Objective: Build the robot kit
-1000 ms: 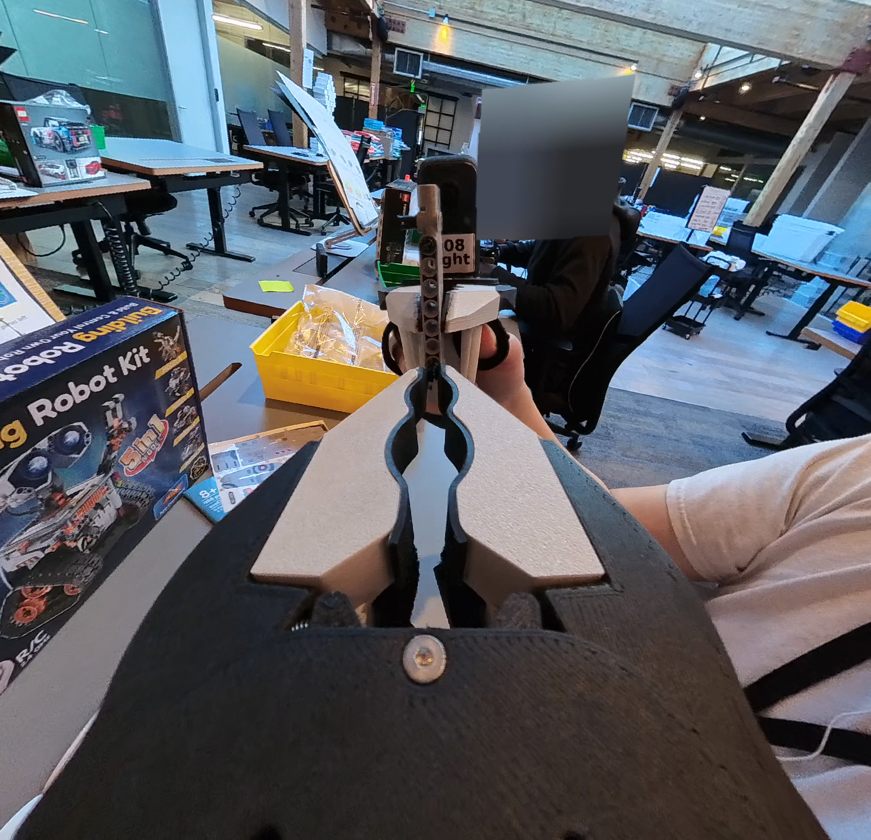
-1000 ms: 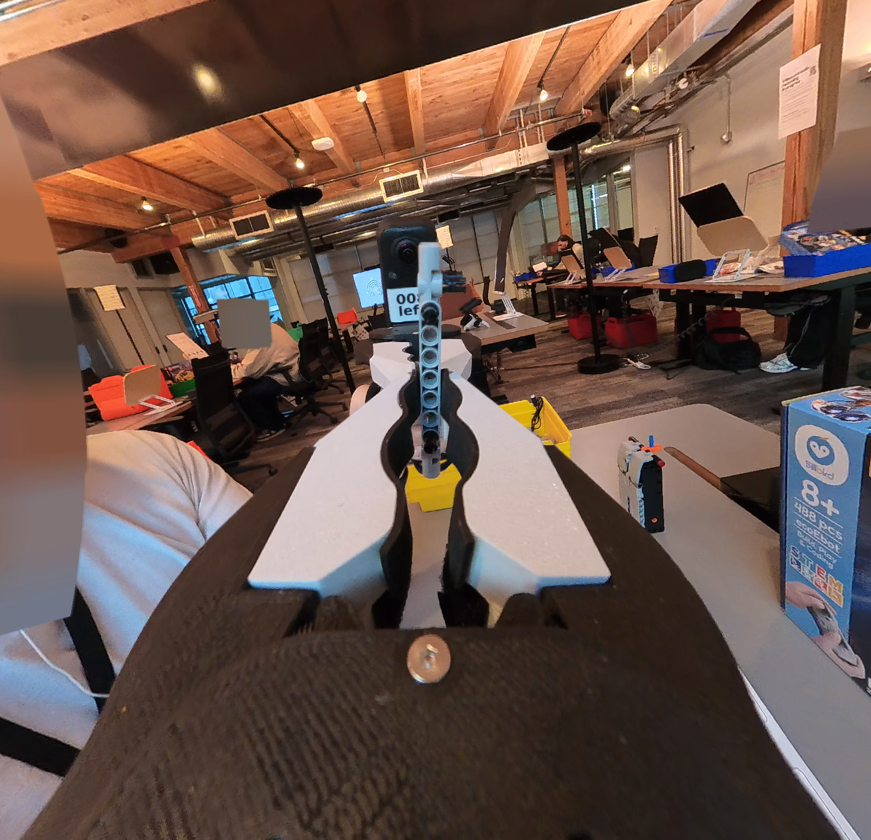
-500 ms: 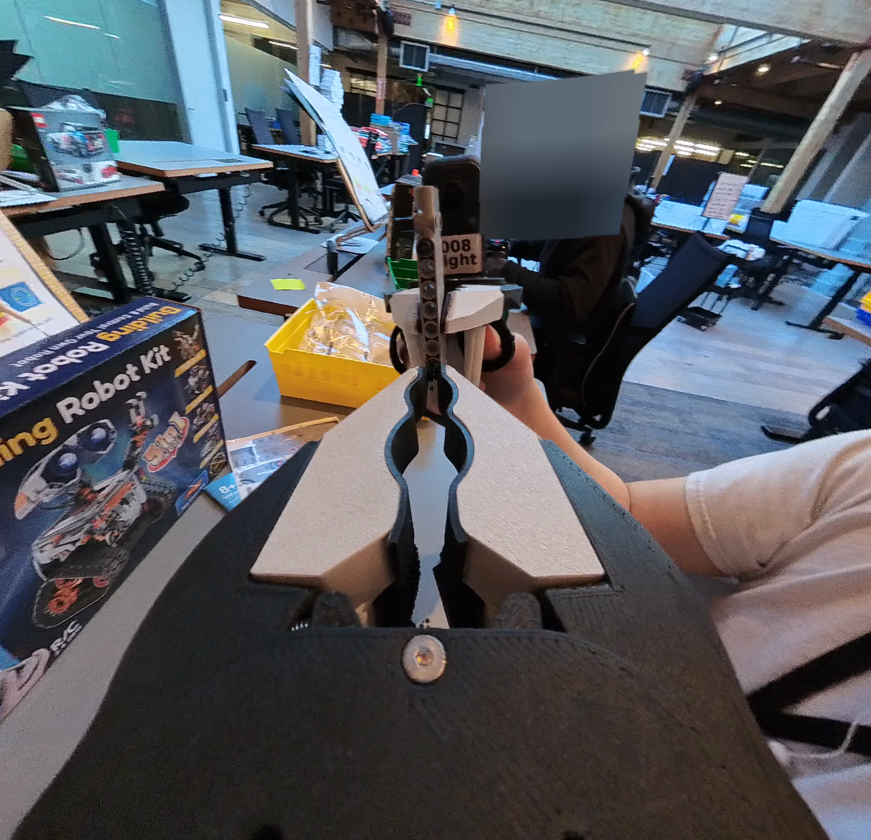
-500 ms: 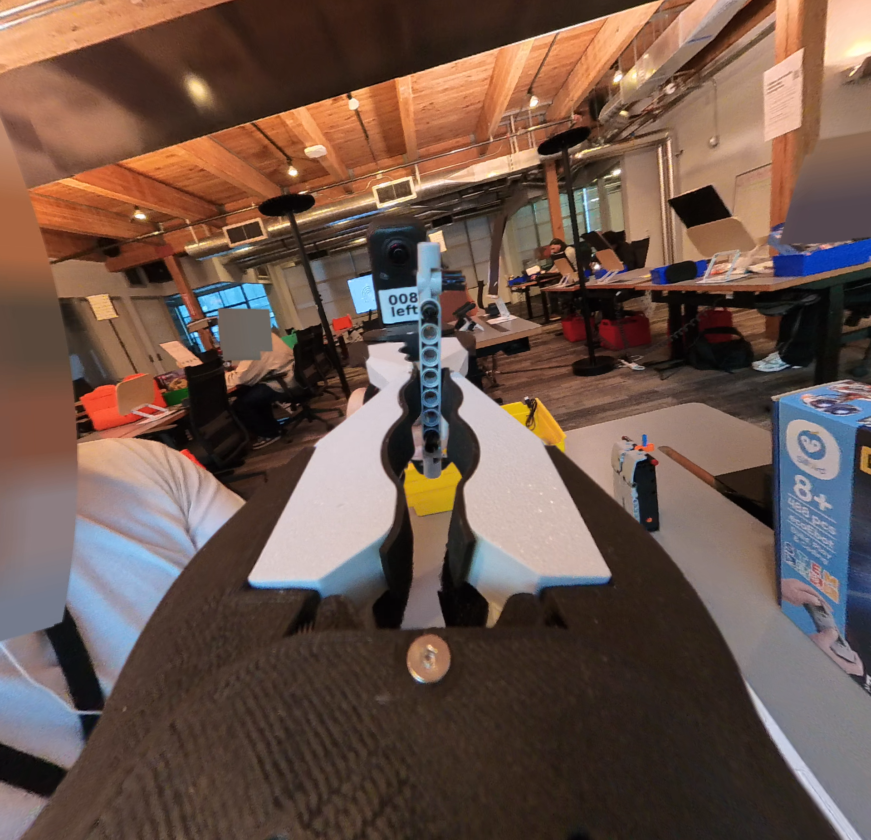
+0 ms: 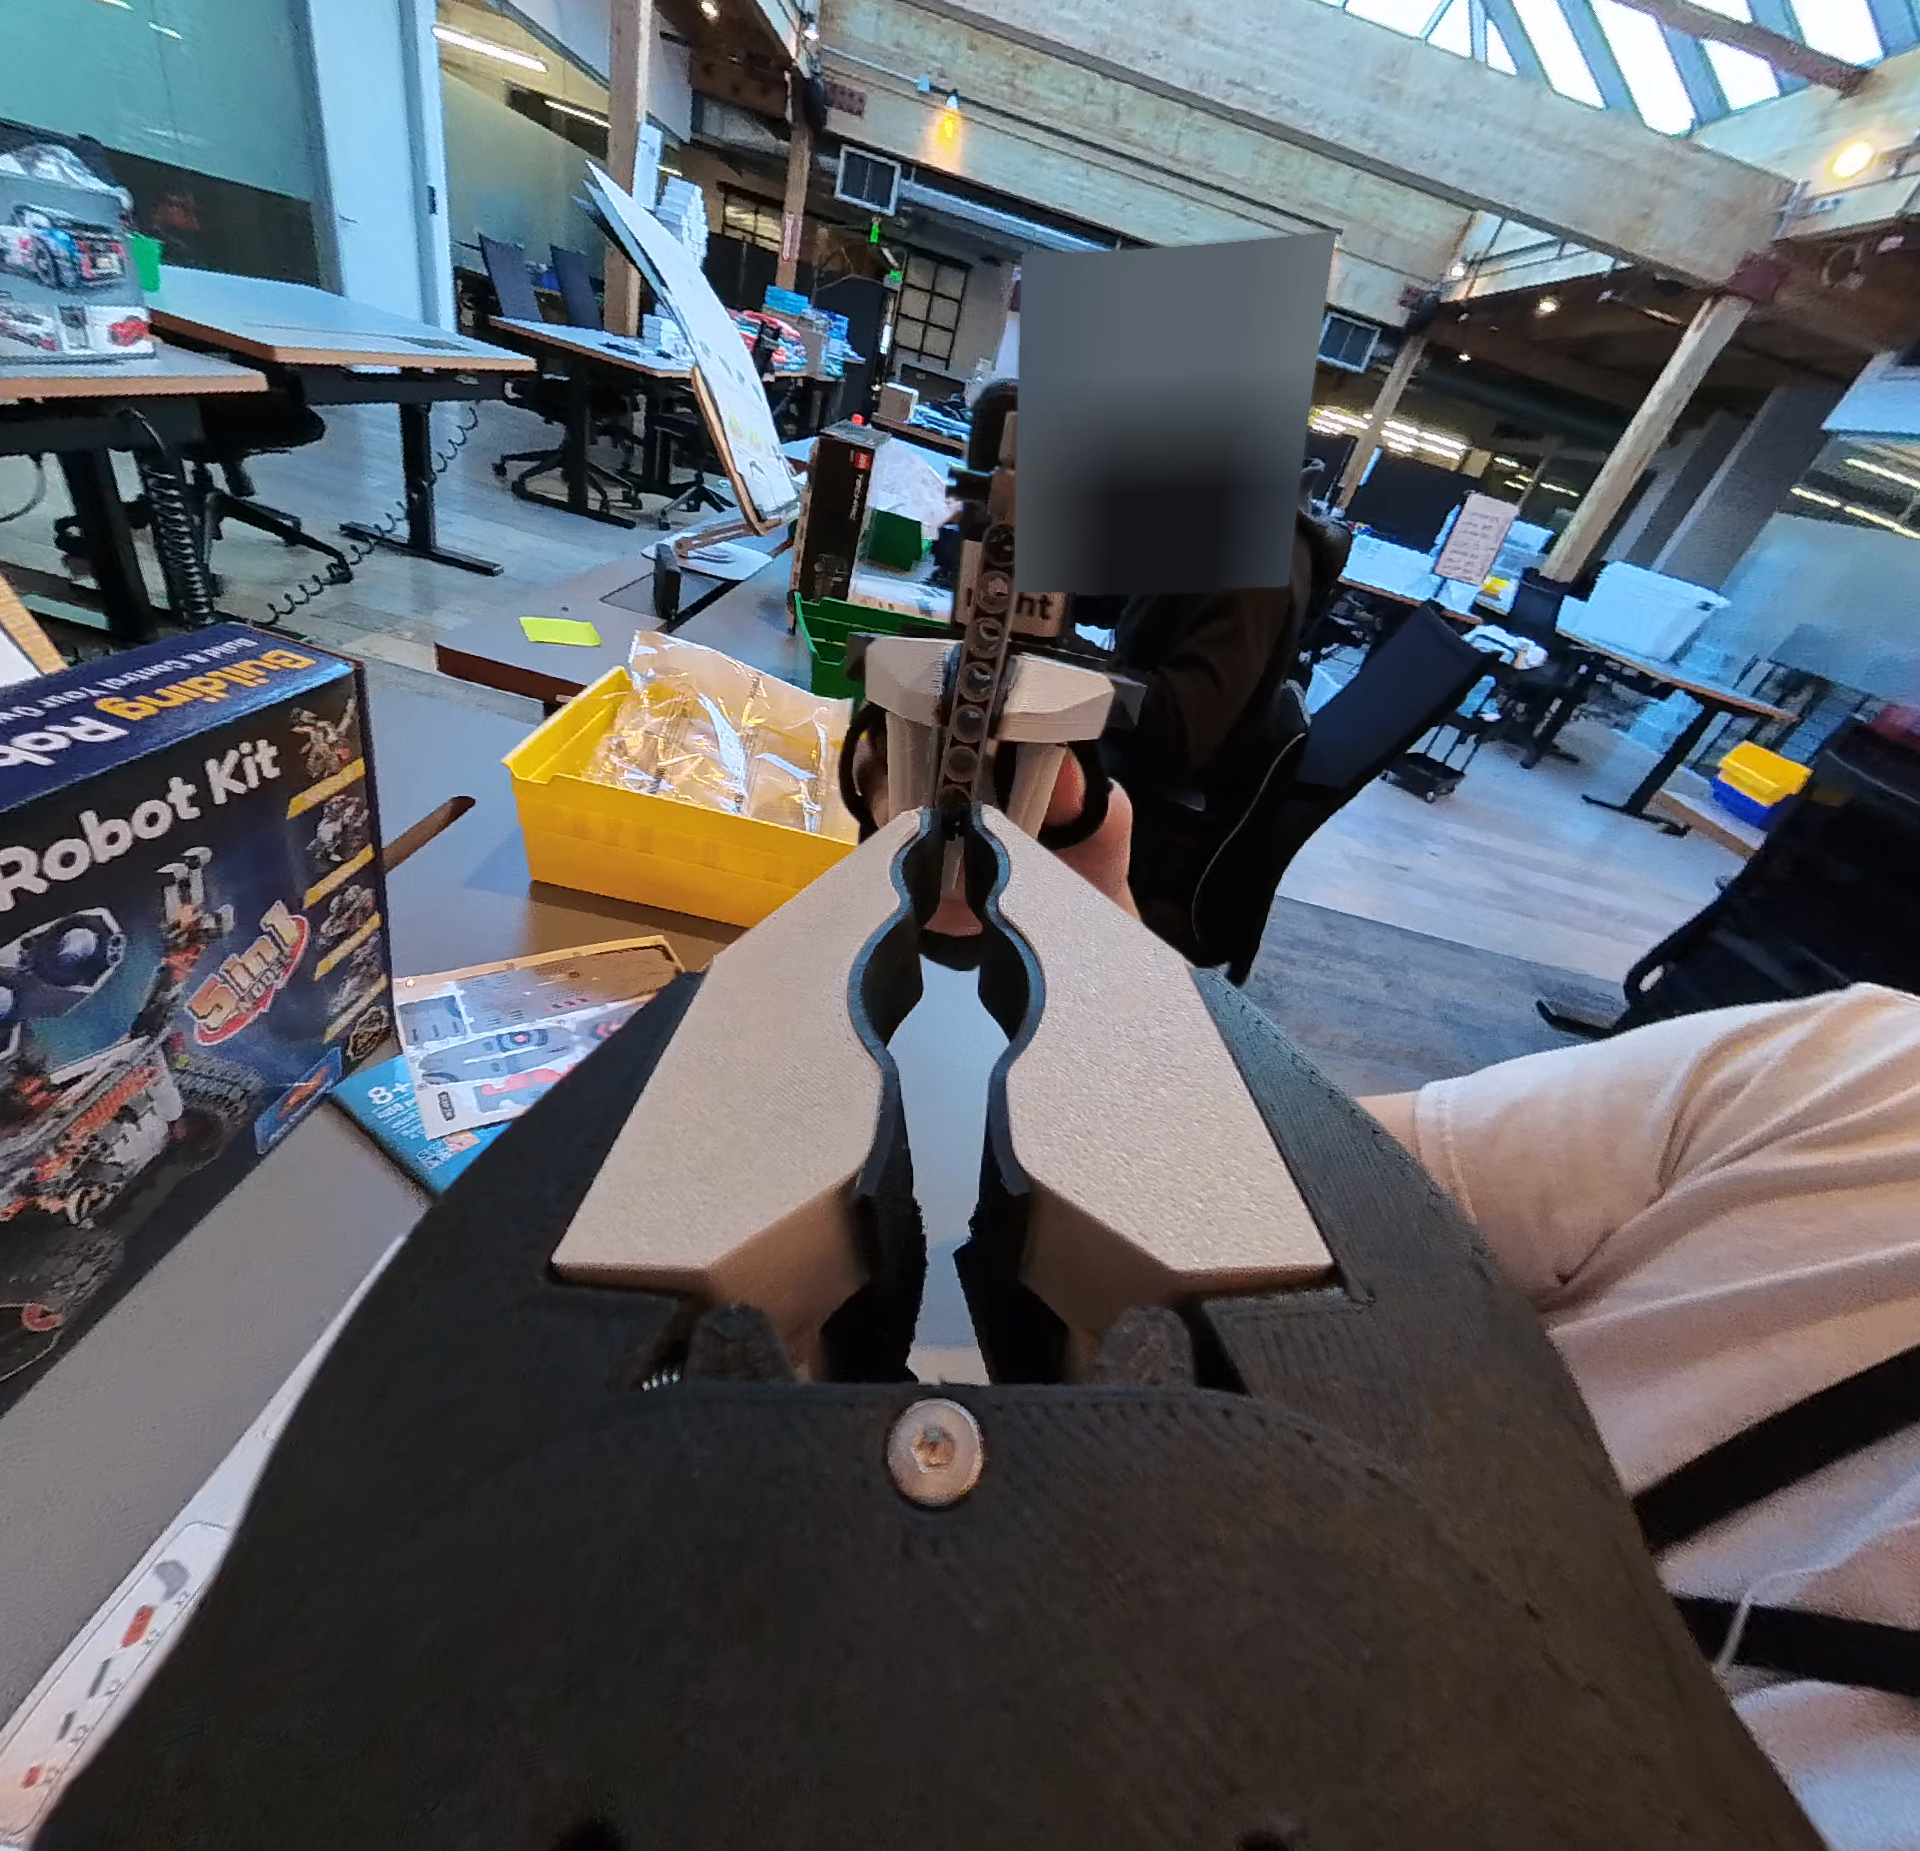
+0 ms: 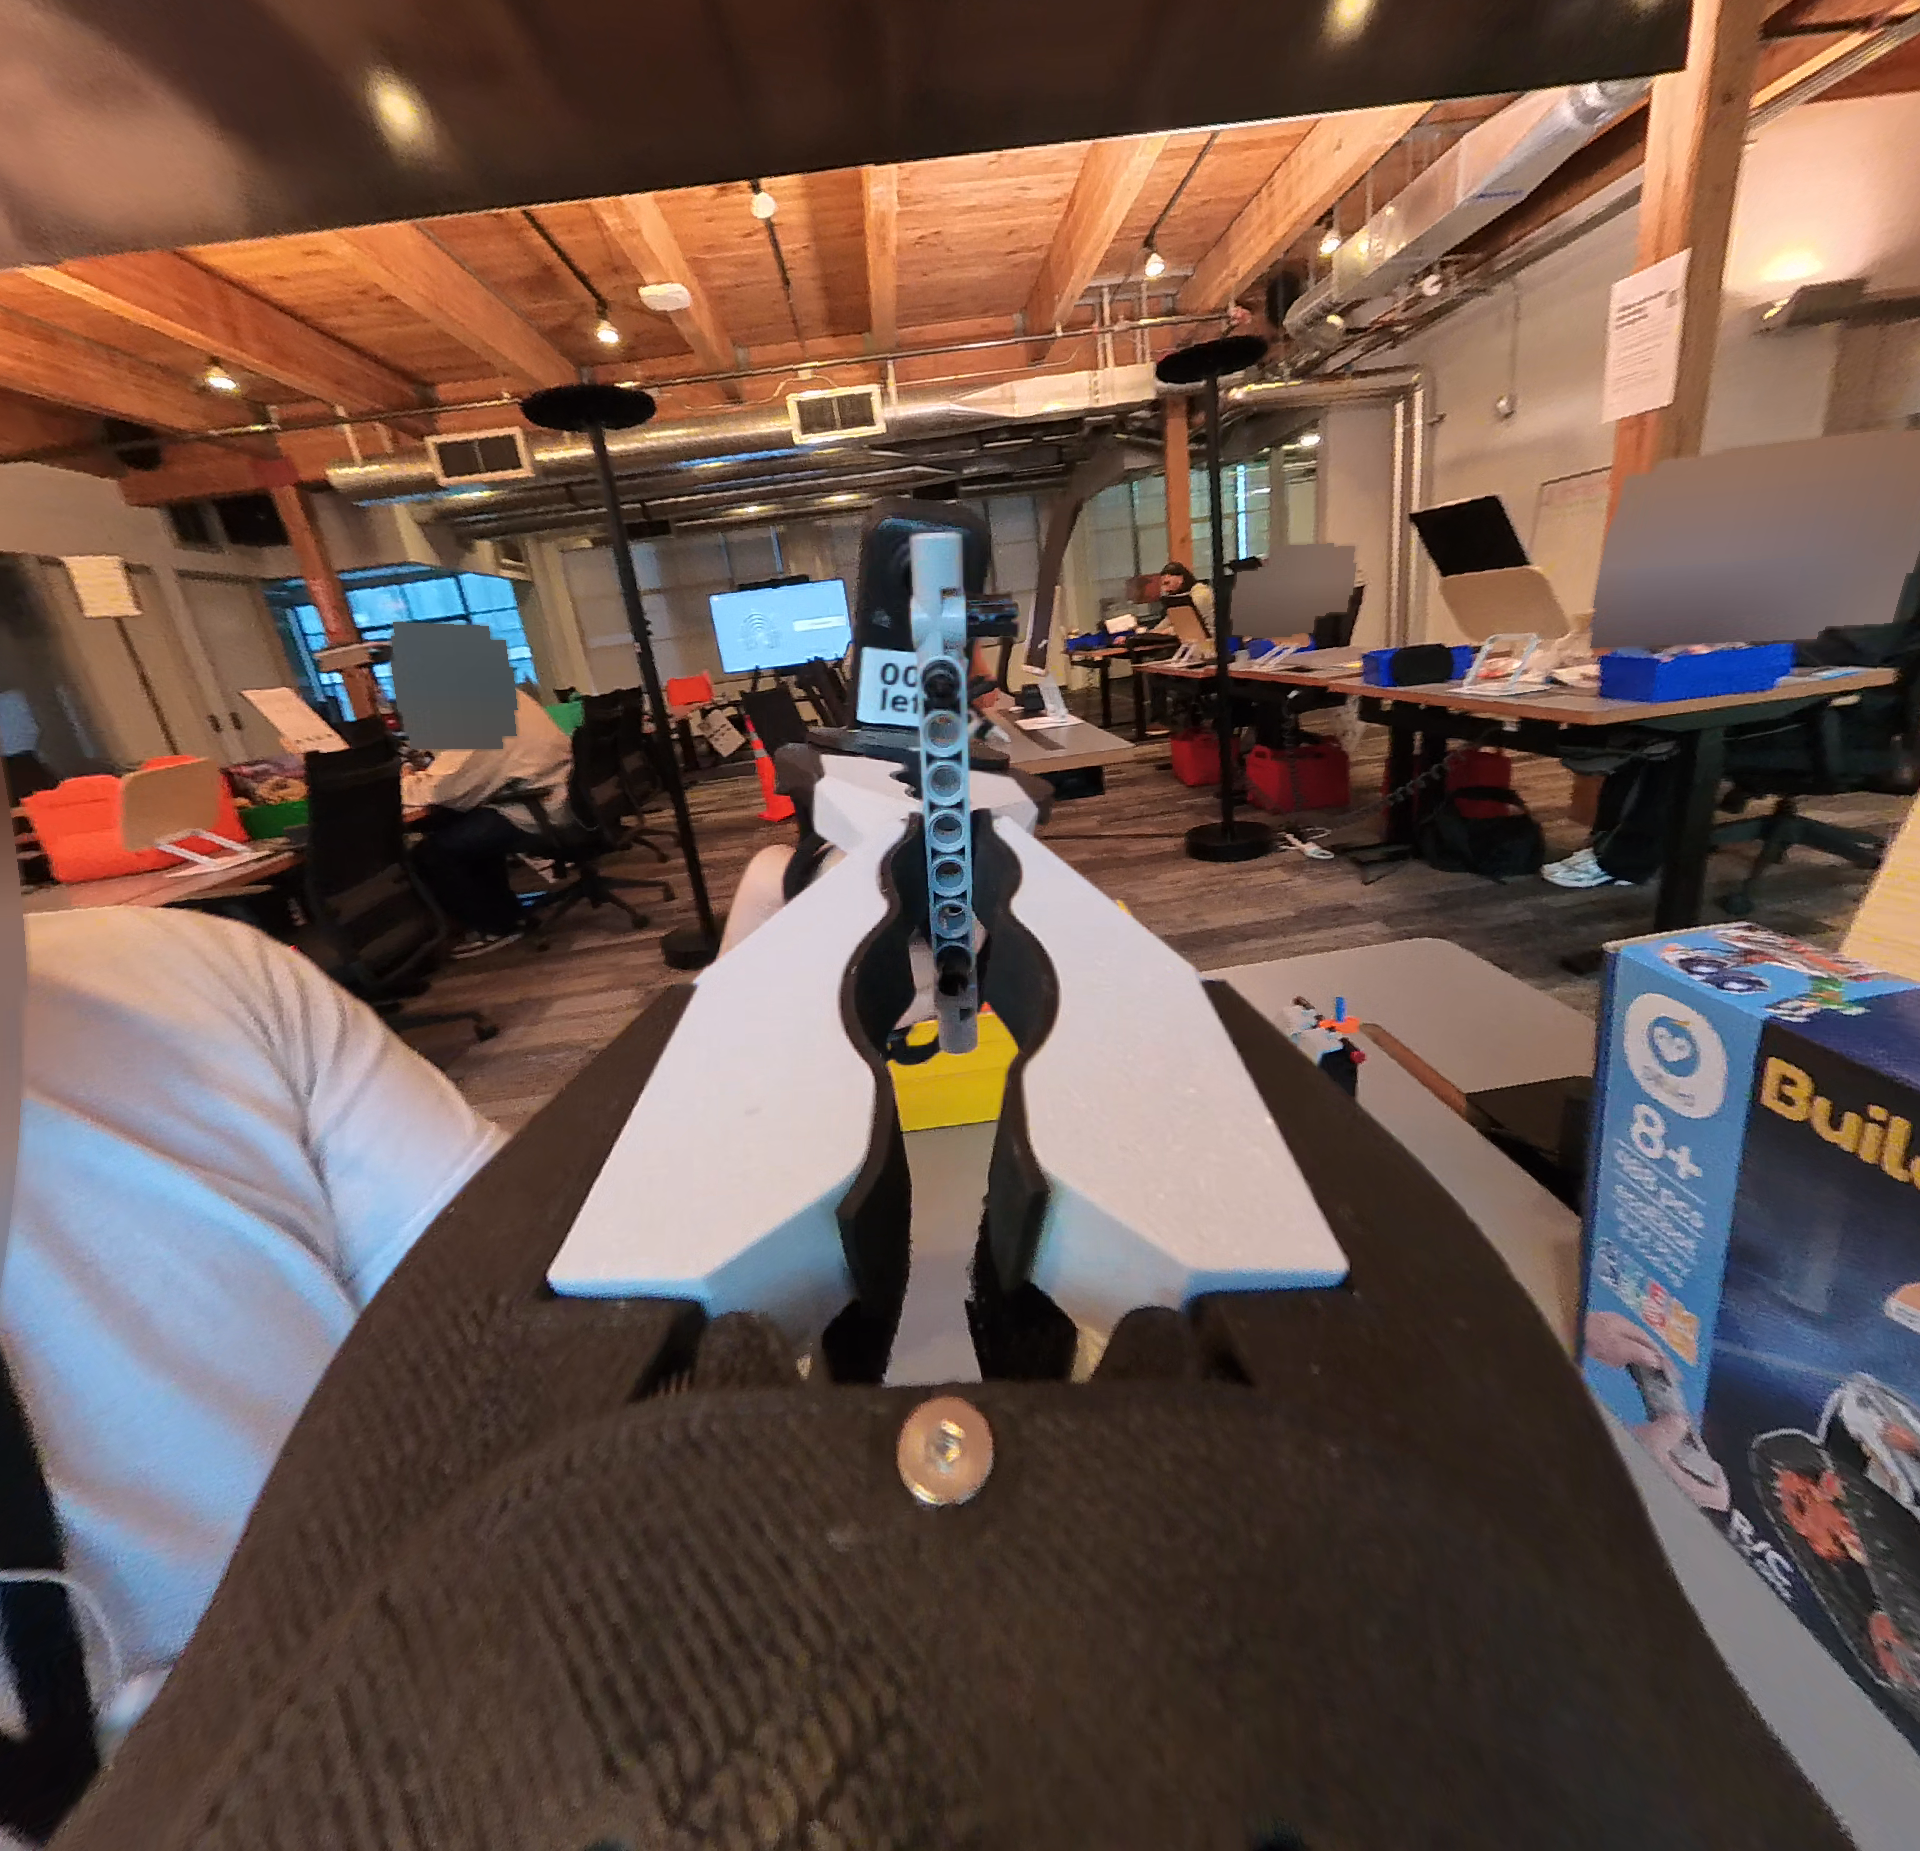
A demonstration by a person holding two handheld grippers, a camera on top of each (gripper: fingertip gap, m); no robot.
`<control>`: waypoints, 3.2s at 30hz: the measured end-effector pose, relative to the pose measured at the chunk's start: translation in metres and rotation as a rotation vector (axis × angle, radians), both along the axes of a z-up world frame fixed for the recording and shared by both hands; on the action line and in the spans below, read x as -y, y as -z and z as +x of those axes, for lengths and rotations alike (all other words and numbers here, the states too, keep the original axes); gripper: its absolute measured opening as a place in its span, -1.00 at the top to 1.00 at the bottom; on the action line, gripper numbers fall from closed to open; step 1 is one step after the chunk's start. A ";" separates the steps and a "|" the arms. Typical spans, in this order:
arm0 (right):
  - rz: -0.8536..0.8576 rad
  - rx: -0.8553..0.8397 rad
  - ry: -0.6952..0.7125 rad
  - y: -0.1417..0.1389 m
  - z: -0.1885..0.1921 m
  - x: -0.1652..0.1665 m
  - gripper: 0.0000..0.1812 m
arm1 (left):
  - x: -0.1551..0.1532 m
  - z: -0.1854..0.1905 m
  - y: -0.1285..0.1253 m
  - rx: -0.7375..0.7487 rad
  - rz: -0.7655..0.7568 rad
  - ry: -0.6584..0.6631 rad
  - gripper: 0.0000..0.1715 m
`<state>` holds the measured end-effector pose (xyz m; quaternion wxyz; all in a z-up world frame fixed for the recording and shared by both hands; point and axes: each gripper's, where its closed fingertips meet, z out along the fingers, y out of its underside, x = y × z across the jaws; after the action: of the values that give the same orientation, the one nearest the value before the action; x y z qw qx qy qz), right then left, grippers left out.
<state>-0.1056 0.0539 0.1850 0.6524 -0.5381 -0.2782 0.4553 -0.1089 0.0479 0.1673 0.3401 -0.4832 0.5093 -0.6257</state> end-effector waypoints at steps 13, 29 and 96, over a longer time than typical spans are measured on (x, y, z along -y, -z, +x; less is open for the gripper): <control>0.065 -0.039 -0.008 -0.008 -0.003 0.004 0.93 | 0.002 -0.003 -0.007 0.039 0.035 -0.012 0.98; -0.067 -0.075 -0.122 0.002 -0.003 0.002 0.93 | 0.005 -0.003 0.006 -0.027 0.161 -0.015 0.98; 0.345 0.798 0.077 0.103 -0.036 -0.007 0.67 | 0.006 -0.042 0.088 -0.430 0.320 0.118 0.97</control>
<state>-0.1420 0.0606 0.0816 0.5906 -0.5651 -0.5603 0.1339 -0.1509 0.0419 0.0795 0.2590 -0.5147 0.6894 -0.4390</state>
